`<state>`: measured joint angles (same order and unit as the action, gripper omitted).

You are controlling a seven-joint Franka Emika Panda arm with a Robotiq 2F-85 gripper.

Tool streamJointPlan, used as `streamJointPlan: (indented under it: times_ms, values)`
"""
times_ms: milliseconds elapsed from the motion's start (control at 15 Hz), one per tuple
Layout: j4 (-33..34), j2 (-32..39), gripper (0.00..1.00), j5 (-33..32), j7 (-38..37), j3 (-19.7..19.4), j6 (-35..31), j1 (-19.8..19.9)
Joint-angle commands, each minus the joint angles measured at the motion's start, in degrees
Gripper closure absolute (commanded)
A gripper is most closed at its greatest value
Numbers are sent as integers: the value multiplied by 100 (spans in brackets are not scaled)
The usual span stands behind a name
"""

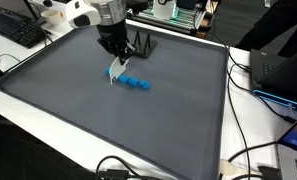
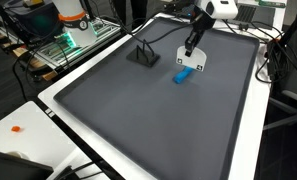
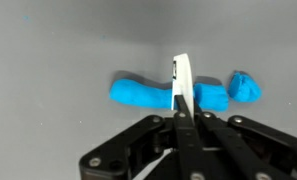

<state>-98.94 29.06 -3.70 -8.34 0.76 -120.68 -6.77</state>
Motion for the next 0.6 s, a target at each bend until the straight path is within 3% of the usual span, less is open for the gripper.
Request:
streamJointPlan:
  times_ms: [0,533]
  values:
    - [75,156,99,-116,22,-27,-157,5]
    - [164,379,99,-231,15,-67,-302,-34]
